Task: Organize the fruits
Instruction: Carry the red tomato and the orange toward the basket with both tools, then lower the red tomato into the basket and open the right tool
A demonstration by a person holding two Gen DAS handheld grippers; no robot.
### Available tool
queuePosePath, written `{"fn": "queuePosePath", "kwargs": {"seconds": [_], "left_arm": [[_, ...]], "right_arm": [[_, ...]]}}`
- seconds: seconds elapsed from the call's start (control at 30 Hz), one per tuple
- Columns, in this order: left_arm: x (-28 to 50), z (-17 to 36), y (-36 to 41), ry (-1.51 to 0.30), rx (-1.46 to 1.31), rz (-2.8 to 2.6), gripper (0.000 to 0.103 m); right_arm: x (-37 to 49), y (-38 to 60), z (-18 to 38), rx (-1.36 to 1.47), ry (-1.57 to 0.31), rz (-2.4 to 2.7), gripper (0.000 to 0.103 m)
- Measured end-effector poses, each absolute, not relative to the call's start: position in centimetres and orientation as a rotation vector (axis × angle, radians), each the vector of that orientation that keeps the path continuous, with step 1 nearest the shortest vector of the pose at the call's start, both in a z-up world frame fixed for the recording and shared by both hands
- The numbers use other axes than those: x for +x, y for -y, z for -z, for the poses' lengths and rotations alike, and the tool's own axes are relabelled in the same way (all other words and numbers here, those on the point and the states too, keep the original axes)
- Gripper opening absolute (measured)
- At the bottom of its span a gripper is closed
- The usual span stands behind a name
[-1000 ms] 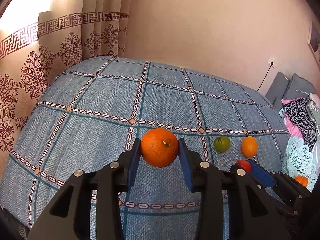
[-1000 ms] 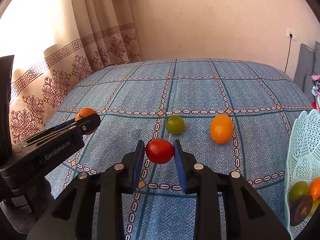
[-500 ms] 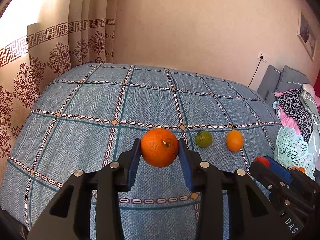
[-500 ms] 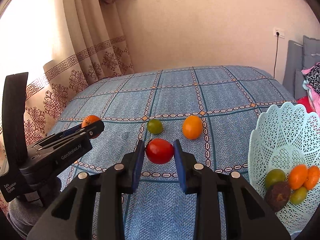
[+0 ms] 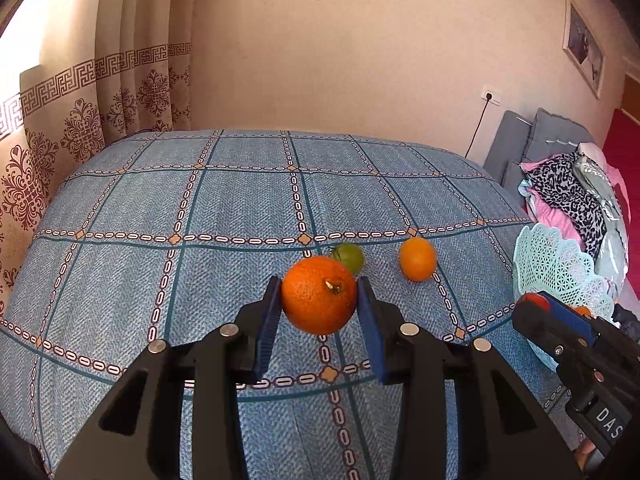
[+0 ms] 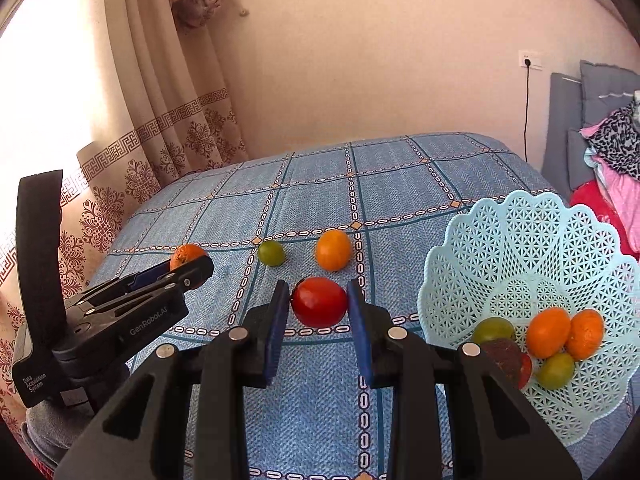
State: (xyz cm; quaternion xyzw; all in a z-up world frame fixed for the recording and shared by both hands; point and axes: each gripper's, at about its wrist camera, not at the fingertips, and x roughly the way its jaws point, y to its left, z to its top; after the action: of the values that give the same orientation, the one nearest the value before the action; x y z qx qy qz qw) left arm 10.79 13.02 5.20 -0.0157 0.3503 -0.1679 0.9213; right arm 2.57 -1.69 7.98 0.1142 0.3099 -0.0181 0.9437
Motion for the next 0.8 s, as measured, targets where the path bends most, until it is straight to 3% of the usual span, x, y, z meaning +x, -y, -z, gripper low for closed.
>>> {"fn": "queuePosePath", "kwargs": {"seconds": [0.8], "left_arm": [[7.3, -4.9, -7.9, -0.704, 0.077, 0.482, 0.039]], "right_arm": [[-4.1, 10.2, -8.4, 0.338, -0.573, 0.221, 0.03]]}}
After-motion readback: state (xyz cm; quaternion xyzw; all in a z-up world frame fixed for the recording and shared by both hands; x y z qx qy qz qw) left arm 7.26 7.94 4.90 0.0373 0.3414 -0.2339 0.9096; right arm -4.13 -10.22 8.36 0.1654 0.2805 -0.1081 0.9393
